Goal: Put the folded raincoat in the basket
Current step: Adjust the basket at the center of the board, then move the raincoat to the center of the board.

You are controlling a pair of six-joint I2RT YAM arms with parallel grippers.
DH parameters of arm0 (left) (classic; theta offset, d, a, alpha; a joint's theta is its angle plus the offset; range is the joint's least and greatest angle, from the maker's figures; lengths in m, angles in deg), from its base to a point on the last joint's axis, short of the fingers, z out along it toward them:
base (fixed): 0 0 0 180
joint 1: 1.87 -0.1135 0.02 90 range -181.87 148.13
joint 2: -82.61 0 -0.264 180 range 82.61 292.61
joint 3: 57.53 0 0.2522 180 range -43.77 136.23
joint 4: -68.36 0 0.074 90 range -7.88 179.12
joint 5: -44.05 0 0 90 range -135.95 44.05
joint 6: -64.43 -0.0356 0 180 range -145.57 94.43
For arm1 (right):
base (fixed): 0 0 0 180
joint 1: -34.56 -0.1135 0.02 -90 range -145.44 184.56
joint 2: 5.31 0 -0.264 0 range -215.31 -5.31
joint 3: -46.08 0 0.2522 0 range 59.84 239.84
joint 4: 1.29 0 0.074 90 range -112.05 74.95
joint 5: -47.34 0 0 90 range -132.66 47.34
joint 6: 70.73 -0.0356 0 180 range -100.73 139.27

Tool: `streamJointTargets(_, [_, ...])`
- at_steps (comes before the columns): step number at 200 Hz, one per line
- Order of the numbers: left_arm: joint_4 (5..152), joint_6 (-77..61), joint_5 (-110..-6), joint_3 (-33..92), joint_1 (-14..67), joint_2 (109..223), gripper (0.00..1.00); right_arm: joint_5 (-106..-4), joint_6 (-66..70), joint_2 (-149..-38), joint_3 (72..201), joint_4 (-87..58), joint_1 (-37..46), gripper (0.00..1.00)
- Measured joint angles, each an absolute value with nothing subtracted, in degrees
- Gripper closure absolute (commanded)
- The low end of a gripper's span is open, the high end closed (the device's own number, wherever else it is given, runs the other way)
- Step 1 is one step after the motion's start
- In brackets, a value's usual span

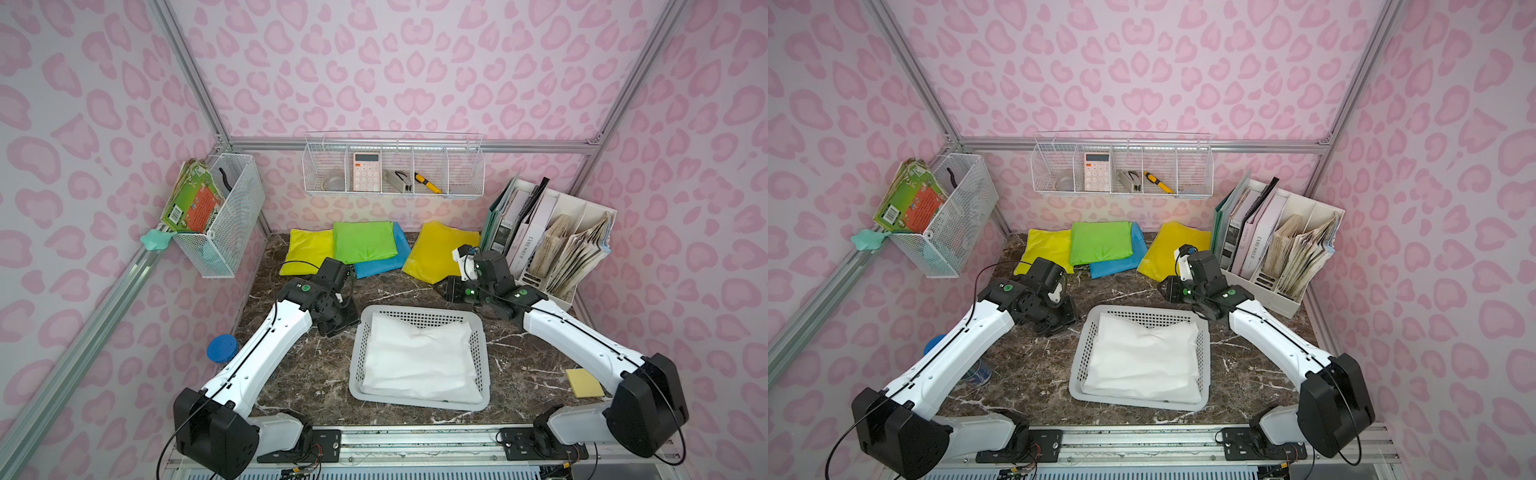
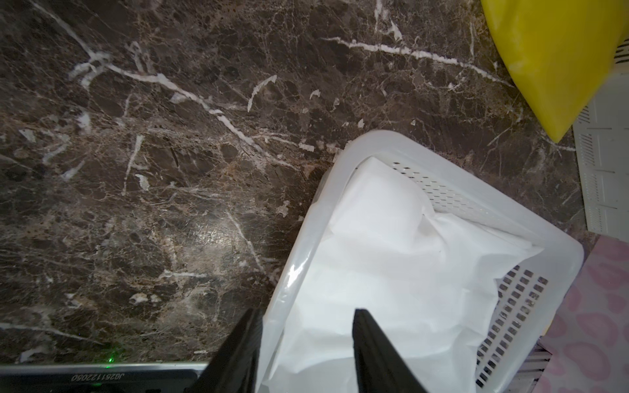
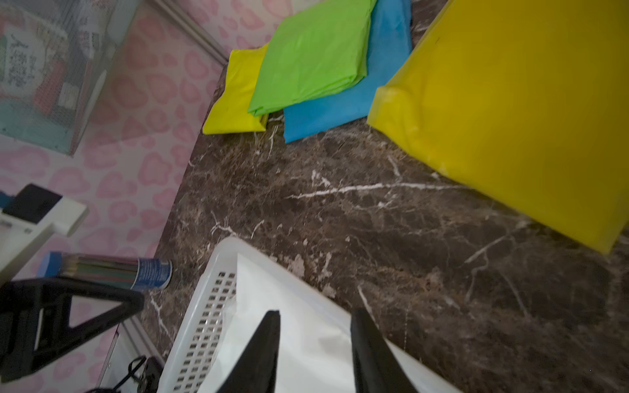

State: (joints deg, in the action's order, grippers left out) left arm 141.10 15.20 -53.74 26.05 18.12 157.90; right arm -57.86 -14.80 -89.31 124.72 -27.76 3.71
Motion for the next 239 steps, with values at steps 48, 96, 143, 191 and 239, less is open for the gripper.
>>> streamJointTargets(48, [139.7, 12.8, -56.9, 27.0, 15.7, 161.0, 0.43, -54.4, -8.7, -112.0, 147.7, -36.3, 6.9, 0.53])
streamJointTargets(96, [139.8, 11.5, -60.0, 27.2, 14.9, 163.9, 0.43, -49.2, -3.9, -128.9, 164.9, -44.5, 8.8, 0.53])
streamJointTargets(143, [139.8, 11.1, -60.7, 26.6, 14.6, 164.2, 0.43, -47.8, -1.0, -137.9, 171.3, -46.9, 10.0, 0.53])
streamJointTargets(191, [139.8, 10.4, -60.6, 26.3, 14.6, 164.3, 0.44, -47.7, -0.4, -141.2, 171.7, -48.6, 9.7, 0.57])
streamJointTargets(239, [139.8, 10.4, -60.6, 25.5, 14.5, 164.3, 0.44, -49.6, 0.5, -137.0, 163.4, -47.6, 4.2, 0.63])
